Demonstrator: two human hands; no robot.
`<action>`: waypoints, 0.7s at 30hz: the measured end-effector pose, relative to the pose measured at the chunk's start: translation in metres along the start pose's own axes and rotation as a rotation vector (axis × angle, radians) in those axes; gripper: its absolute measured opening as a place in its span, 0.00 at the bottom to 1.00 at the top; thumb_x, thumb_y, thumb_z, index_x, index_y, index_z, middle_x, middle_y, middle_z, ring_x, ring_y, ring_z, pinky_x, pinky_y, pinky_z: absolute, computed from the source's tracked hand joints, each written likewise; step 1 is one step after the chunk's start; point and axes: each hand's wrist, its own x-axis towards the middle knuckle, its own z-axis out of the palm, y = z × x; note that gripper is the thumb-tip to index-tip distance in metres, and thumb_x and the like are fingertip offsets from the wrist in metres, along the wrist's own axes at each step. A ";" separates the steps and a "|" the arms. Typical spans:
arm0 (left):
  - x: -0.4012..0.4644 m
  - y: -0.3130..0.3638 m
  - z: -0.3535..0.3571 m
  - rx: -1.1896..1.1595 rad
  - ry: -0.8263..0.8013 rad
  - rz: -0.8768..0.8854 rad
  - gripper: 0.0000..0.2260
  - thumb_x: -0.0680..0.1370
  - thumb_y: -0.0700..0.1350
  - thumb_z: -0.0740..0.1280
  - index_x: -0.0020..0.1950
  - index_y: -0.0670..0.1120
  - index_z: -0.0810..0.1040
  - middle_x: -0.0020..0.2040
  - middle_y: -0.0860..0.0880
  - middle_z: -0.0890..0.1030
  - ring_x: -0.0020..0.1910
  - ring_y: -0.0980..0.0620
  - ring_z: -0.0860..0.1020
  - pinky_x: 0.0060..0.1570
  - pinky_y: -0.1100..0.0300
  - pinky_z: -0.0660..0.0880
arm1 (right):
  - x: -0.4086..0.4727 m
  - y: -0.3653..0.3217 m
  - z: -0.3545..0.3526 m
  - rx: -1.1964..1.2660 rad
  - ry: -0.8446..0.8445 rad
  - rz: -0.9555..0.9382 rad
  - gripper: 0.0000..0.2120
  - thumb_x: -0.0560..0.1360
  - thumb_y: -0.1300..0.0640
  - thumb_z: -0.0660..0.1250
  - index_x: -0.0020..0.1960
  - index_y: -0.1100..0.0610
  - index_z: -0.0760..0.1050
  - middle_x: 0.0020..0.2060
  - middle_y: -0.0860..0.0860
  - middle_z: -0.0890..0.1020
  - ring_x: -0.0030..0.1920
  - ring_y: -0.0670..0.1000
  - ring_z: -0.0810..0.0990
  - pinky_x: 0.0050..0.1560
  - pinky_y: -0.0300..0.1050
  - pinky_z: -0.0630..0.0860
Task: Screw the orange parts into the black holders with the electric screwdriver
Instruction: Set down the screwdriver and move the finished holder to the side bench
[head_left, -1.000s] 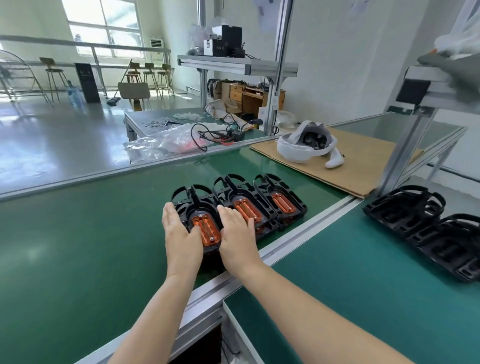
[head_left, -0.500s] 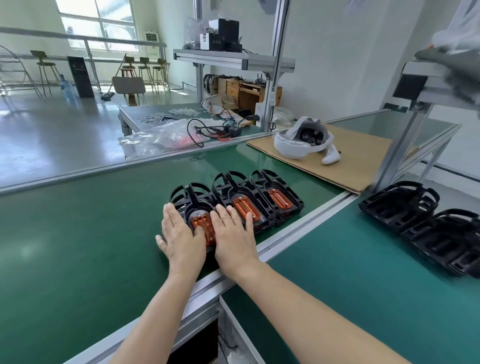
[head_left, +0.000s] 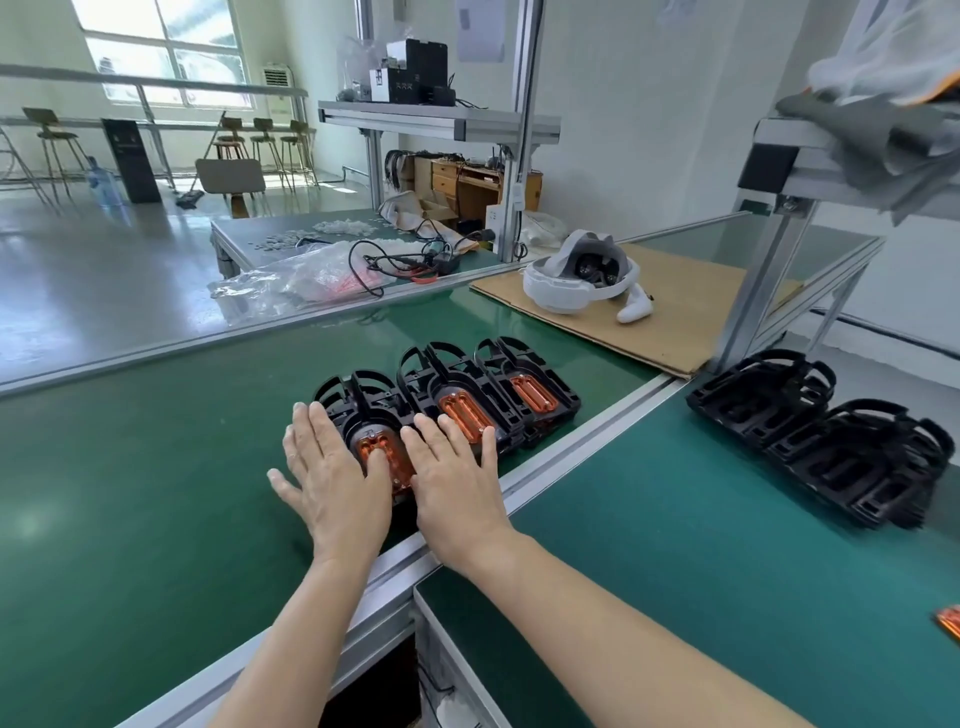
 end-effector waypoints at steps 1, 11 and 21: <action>-0.004 0.004 0.000 0.008 0.019 0.048 0.33 0.79 0.44 0.62 0.78 0.43 0.47 0.79 0.48 0.47 0.77 0.48 0.46 0.72 0.43 0.39 | -0.004 0.003 -0.001 0.020 0.012 0.023 0.29 0.81 0.62 0.55 0.79 0.53 0.48 0.79 0.49 0.50 0.78 0.50 0.42 0.72 0.60 0.32; -0.063 0.063 0.033 -0.133 -0.131 0.324 0.31 0.79 0.38 0.59 0.78 0.45 0.48 0.79 0.51 0.48 0.77 0.55 0.44 0.73 0.57 0.37 | -0.061 0.066 -0.020 0.058 0.022 0.363 0.28 0.83 0.63 0.50 0.79 0.55 0.44 0.79 0.48 0.47 0.78 0.48 0.41 0.73 0.60 0.33; -0.129 0.117 0.077 -0.337 -0.522 0.440 0.29 0.80 0.36 0.57 0.78 0.48 0.48 0.78 0.53 0.46 0.76 0.58 0.46 0.73 0.64 0.46 | -0.133 0.141 -0.054 0.022 0.162 0.666 0.24 0.84 0.57 0.48 0.79 0.52 0.46 0.79 0.45 0.49 0.78 0.45 0.43 0.74 0.60 0.36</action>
